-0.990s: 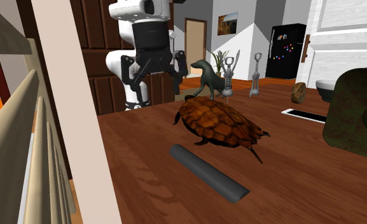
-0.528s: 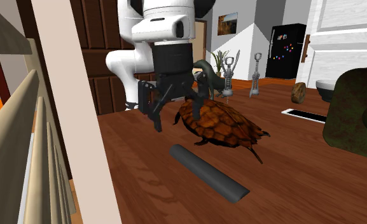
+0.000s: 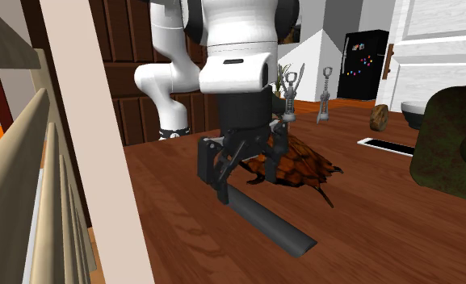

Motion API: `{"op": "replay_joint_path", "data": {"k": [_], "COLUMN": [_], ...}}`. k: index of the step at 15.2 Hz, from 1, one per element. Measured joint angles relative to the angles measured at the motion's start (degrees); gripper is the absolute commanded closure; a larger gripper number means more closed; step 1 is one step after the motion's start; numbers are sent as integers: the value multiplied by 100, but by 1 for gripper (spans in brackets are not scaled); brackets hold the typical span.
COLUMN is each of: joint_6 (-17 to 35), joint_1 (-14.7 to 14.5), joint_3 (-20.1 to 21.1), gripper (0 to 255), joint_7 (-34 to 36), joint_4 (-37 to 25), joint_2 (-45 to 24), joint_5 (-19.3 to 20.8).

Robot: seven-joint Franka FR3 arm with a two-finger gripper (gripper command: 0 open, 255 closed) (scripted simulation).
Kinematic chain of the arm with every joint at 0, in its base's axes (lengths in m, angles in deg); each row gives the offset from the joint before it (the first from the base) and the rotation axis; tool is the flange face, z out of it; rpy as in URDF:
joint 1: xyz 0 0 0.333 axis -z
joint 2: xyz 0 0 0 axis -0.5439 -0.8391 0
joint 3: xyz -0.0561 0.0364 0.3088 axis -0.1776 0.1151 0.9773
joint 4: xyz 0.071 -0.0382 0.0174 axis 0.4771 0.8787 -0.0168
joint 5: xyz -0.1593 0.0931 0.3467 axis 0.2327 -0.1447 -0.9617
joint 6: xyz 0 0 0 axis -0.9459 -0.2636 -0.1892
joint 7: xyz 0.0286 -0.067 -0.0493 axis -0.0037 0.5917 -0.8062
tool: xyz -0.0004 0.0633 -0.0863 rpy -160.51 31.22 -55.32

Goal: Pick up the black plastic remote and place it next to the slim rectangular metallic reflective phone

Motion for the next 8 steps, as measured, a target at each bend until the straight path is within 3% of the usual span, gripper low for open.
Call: {"op": "replay_joint_path", "data": {"k": [8], "joint_6": [312], "joint_1": [-11], "joint_3": [6], "gripper": [0], "joint_7": [-12], "joint_4": [131], "joint_2": [-179], "joint_5": [-6]}}
